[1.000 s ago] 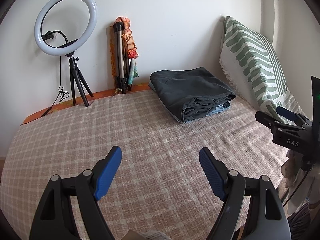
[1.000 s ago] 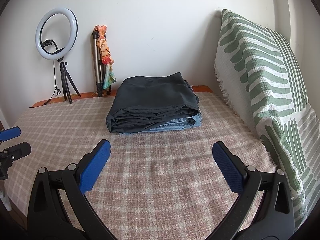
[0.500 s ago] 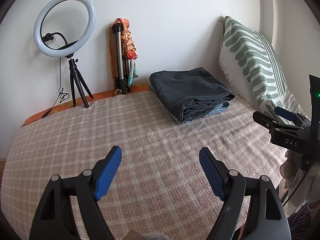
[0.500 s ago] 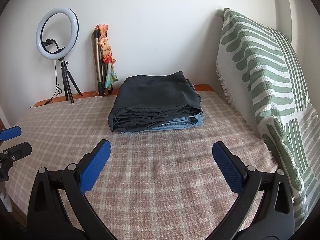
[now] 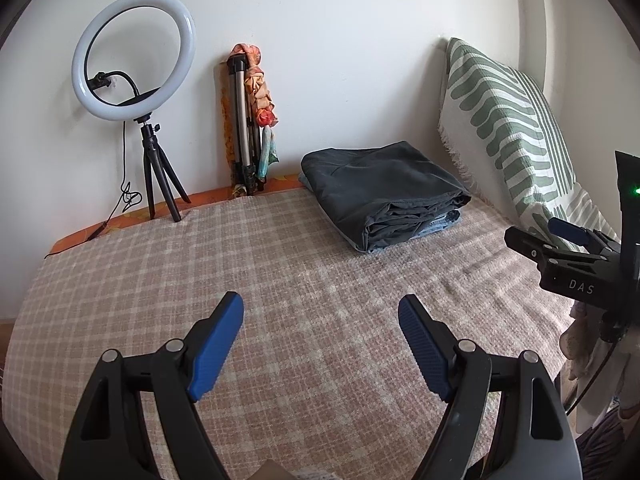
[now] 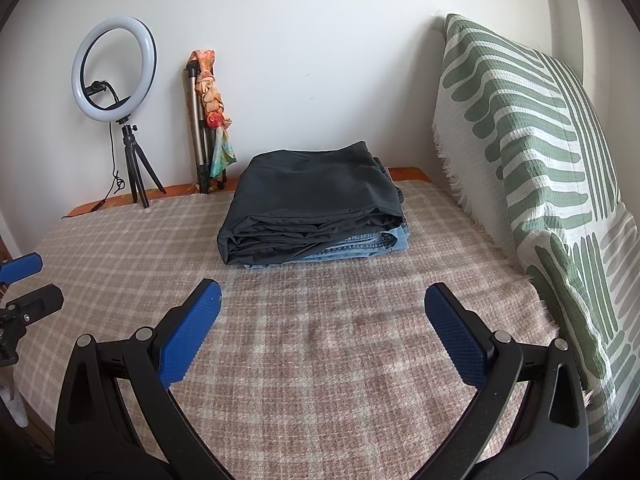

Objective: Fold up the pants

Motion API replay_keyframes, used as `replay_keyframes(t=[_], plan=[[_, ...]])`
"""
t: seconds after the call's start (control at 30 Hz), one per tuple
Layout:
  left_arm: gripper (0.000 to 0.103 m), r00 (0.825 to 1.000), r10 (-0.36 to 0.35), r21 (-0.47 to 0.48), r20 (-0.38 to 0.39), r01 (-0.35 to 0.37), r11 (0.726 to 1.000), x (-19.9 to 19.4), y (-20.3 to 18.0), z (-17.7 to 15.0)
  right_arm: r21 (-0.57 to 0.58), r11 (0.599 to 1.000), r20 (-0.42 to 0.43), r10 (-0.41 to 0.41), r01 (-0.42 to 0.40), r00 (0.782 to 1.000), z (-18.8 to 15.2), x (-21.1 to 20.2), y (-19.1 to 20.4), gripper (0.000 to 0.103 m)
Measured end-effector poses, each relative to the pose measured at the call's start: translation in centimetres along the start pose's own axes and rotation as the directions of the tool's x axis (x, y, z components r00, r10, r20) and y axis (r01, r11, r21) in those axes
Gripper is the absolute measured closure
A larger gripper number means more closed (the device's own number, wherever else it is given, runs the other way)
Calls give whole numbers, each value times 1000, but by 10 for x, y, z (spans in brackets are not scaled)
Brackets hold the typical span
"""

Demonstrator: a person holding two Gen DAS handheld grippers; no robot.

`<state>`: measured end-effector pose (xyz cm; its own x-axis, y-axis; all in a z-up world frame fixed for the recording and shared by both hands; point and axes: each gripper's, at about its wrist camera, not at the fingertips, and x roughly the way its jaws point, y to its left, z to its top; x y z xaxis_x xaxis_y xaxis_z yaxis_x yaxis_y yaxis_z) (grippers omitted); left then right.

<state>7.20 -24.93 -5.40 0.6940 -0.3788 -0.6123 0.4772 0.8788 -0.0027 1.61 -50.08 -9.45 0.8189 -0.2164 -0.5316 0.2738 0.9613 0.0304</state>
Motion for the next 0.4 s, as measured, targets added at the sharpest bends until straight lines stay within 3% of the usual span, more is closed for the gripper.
replay_keyframes(t=[0.4], plan=[[25,1000,1,1,-15,-1,1000,3,-1,-1,0,1000,-1,2,-2,1000,-2,-2,4,0]])
